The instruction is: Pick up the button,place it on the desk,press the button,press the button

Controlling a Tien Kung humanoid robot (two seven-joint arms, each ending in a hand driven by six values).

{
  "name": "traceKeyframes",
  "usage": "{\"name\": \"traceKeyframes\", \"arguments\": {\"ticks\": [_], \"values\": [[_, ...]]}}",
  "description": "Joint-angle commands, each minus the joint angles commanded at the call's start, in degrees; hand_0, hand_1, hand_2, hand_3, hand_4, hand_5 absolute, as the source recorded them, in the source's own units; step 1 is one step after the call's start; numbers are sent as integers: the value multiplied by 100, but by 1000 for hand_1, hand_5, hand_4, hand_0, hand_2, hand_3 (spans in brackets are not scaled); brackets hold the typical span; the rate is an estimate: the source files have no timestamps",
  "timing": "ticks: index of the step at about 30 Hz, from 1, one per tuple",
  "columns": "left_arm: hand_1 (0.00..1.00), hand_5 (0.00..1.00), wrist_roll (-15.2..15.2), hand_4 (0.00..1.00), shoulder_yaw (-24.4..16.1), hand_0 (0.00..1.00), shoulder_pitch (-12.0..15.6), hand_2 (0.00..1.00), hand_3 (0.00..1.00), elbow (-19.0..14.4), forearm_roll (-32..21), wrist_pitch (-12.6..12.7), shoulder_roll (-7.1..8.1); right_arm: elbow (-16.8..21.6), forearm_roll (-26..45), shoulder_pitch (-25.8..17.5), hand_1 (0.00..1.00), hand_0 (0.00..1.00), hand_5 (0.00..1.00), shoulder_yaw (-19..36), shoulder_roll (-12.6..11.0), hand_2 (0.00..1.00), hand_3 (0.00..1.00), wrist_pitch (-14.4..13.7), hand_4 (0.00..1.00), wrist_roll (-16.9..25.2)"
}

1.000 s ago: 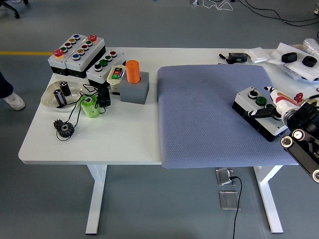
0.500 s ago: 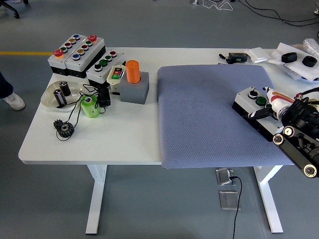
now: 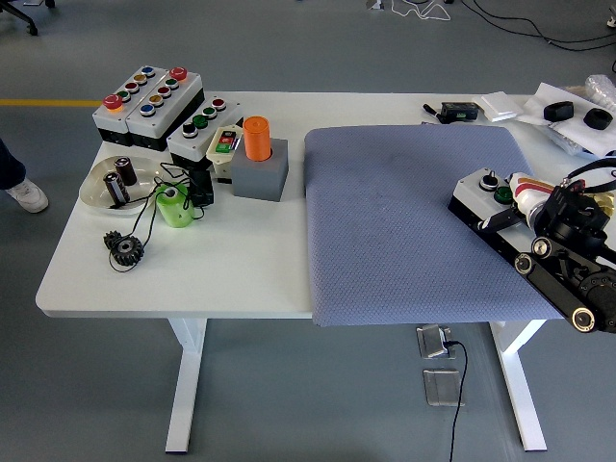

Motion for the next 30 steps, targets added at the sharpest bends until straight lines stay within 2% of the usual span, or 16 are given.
{"name": "traceKeyframes", "arguments": {"ticks": [1,2,5,7,8,13,14,19,20,22,25,26,30], "values": [[696,976,-4,370,8,672,-5,726,537,0,-10,-1,0,-10,-18,24,519,574,268,-49,-13,591,743,-27,911,10],[697,973,-6,368,9,672,-13,725,536,0,-16,-2,0,-15,-49,62,349,342,138,-128,-34,437,578,-92,807,34],[697,973,-9,368,0,672,-26,725,536,0,-24,-1,0,-18,-41,127,349,342,138,-248,-73,437,578,-128,807,71],[697,973,-18,368,44,672,-34,725,536,0,-81,-1,0,-15,-35,196,349,342,138,-349,-120,437,578,-53,807,100],[697,972,-22,366,60,673,-38,726,534,0,-105,0,0,-14,7,235,114,124,99,-426,-153,262,384,-15,763,127],[697,972,-27,366,85,673,-40,726,534,0,-135,2,0,135,161,363,114,124,99,-805,-379,262,384,37,763,404],[697,969,-28,364,82,673,-40,726,533,0,-133,2,0,171,176,374,31,53,2,-847,-413,224,353,27,661,453],[697,969,-28,364,41,673,-41,726,533,0,-100,1,0,794,525,594,31,53,2,-1577,-1004,224,353,-166,661,1460],[697,967,-28,364,38,673,-41,726,534,0,-97,1,0,847,554,622,7,36,2,-1642,-1055,205,348,-192,612,1638],[697,967,-25,364,27,673,-40,726,534,0,-76,-1,0,1095,779,743,7,36,2,-1953,-1314,205,348,-316,612,2122],[697,967,-21,364,25,673,-35,726,534,0,-60,-1,0,1243,1032,846,7,36,2,-2223,-1488,205,348,-355,612,2821],[697,965,-19,363,23,673,-31,725,533,0,-54,0,0,1277,1105,937,2,50,2,-2410,-1549,192,353,-448,423,3081],[697,965,-16,363,31,673,-25,725,533,0,-48,-2,0,1173,1083,1181,2,50,2,-2945,-1569,192,353,-712,423,4050]]}}
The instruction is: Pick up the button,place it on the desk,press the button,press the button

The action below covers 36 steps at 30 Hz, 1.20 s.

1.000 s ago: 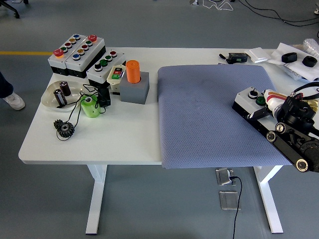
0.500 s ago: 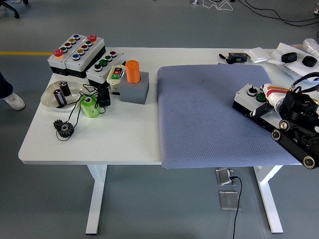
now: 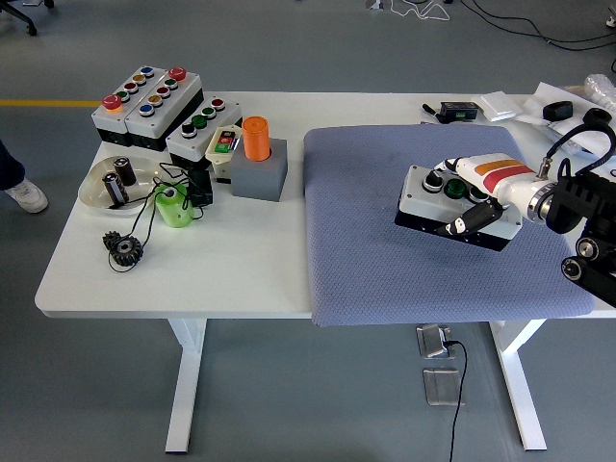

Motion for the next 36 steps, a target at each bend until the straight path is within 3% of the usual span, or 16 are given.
{"name": "traceKeyframes", "arguments": {"ticks": [6,7,8,10,13,14,22,28,31,32,36], "values": [[696,964,-9,365,93,673,6,725,533,0,-84,-9,0,-416,-231,245,11,69,2,-628,187,198,363,-263,425,1371],[696,964,-8,365,108,673,5,725,533,0,-95,-10,0,-487,-260,276,11,69,2,-717,225,198,363,-290,425,1534],[698,962,-9,363,110,673,4,725,533,0,-96,-10,0,-561,-294,309,17,171,2,-804,274,202,381,-304,450,1636],[698,962,-11,363,114,673,3,725,533,0,-98,-11,0,-671,-310,335,17,171,2,-892,350,202,381,-295,450,1716],[698,962,-9,363,106,673,1,725,533,0,-81,-11,0,-827,-276,327,17,171,2,-925,451,202,381,-258,450,1764],[698,962,-9,363,104,673,-1,725,533,0,-76,-11,0,-857,-234,311,26,217,2,-901,467,207,393,-239,448,1769],[698,961,-8,364,101,673,-5,725,533,0,-65,-11,0,-1045,90,143,29,213,2,-496,515,206,396,-195,448,1765],[698,960,-1,365,91,673,0,725,533,0,-39,-8,0,-1115,97,237,25,211,2,-684,551,204,398,-261,443,1802],[698,960,-3,365,95,673,-2,725,533,0,-37,-6,0,-1124,-12,250,25,211,2,-726,571,204,398,-207,443,1643],[698,960,-3,365,97,673,-3,725,533,0,-38,-6,0,-1125,-43,249,44,302,2,-726,574,217,425,-188,539,1587],[698,960,-7,365,80,673,-7,725,533,0,-27,-2,0,-1135,-217,230,44,302,2,-670,590,217,425,-66,539,1271]]}}
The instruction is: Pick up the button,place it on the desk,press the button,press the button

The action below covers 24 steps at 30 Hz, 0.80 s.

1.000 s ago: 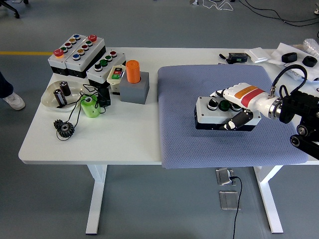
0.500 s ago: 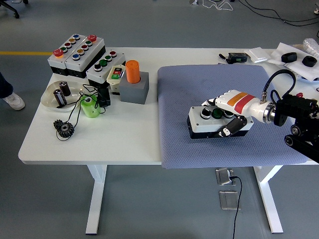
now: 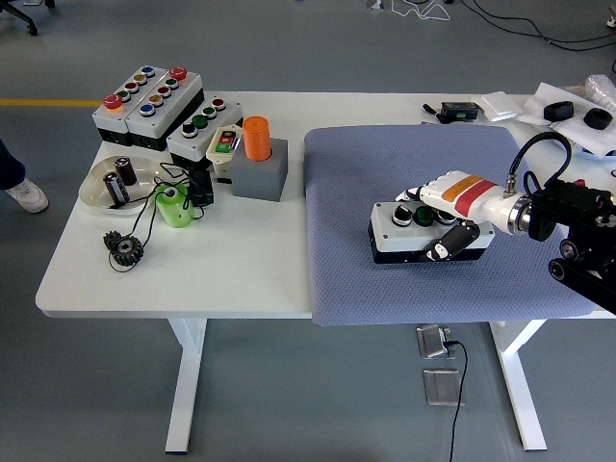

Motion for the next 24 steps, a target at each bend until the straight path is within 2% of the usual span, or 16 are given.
{"name": "traceKeyframes", "arguments": {"ticks": [1,2,7,8,13,14,19,20,24], "values": [[698,960,0,365,2,673,-1,725,533,0,1,0,0,-8,-55,-1,44,302,2,10,6,217,425,20,539,-86],[698,961,0,365,4,673,-1,725,533,0,2,0,0,-12,-81,-1,142,345,124,15,9,324,485,30,710,-129],[698,961,5,365,5,673,-4,725,533,0,17,-3,0,-8,-223,-21,142,345,124,79,11,324,485,185,710,-434],[698,962,4,365,-5,673,-3,725,533,0,19,1,0,-8,-241,-26,241,447,162,81,13,398,569,211,747,-442],[698,962,11,365,-29,673,-1,725,533,0,53,6,0,23,-329,-41,241,447,162,55,4,398,569,226,747,-482],[698,962,11,364,-25,673,-2,725,533,0,50,5,0,29,-342,-40,413,578,196,57,-1,542,774,235,774,-492],[698,962,16,364,-51,673,-7,725,533,0,79,10,0,42,-358,-30,413,578,196,59,-25,542,774,290,774,-506],[698,962,21,364,-54,673,-13,725,533,0,96,13,0,47,-370,-31,528,735,204,78,-31,582,810,361,774,-531],[698,962,25,364,-71,673,-24,725,533,0,120,20,0,63,-379,-42,528,735,204,108,-50,582,810,472,774,-570]]}}
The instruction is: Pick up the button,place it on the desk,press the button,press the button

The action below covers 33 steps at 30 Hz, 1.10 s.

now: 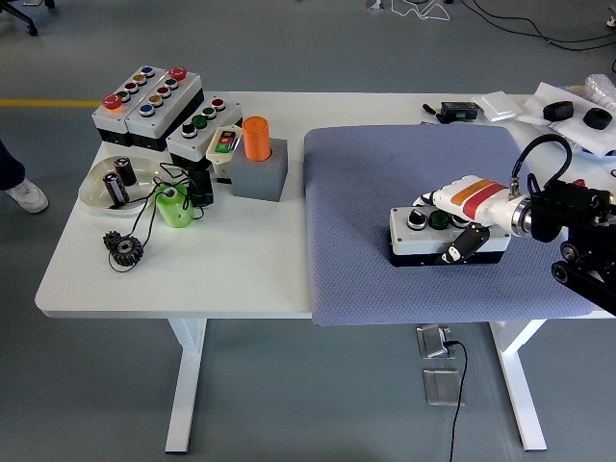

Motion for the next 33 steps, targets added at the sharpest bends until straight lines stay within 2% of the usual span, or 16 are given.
{"name": "traceKeyframes", "arguments": {"ticks": [1,2,4,7,8,13,14,19,20,21,25,28,30,31,32,33], "values": [[698,962,2,364,-9,673,-1,725,533,0,13,1,0,8,5,-7,528,735,204,2,-10,582,810,3,774,6],[698,966,3,365,-11,673,-1,725,533,0,17,1,0,10,7,-9,614,809,218,3,-13,654,886,4,790,8],[698,966,1,365,-14,673,-1,725,533,0,18,2,0,18,20,-9,614,809,218,5,-25,654,886,10,790,33],[698,966,0,365,-20,673,-2,725,533,0,22,3,0,37,149,4,614,809,218,15,-49,654,886,164,790,44],[698,965,-1,364,-20,673,-2,725,534,0,18,4,0,40,186,5,747,902,223,20,-57,771,960,234,815,29],[698,965,0,364,-30,673,-4,725,534,0,21,4,0,64,296,1,747,902,223,17,-108,771,960,410,815,-30],[698,965,2,364,-33,673,-5,725,532,0,25,4,0,69,318,1,817,940,219,9,-119,856,998,417,846,-26],[698,965,7,364,-47,673,-4,725,532,0,48,6,0,184,393,-14,817,940,219,23,-206,856,998,434,846,-37],[697,966,7,359,-50,672,-5,724,532,0,52,7,0,265,420,-26,888,988,237,59,-249,950,998,444,901,-50],[697,966,7,359,-51,672,-5,724,532,0,54,7,0,297,430,-31,888,988,237,72,-265,950,998,448,901,-55],[697,966,-4,359,6,672,1,724,532,0,1,2,0,700,528,-97,888,988,237,272,-487,950,998,519,901,-137],[697,973,-8,359,12,672,9,724,533,0,-4,-1,0,1125,666,-213,913,998,252,534,-743,970,998,580,891,-200],[697,973,-11,359,24,672,16,724,533,0,-11,-4,0,1355,796,-339,913,998,252,772,-922,970,998,551,891,-225],[697,973,-13,359,9,672,23,724,533,0,1,-3,0,1540,882,-473,913,998,252,984,-1082,970,998,404,891,-197],[697,974,-13,359,3,672,26,724,533,0,5,-2,0,1657,913,-536,731,883,468,1144,-1177,790,950,316,923,-186],[697,974,-12,359,-20,672,31,724,533,0,27,-3,0,1821,1024,-650,731,883,468,1359,-1316,790,950,129,923,-143]]}}
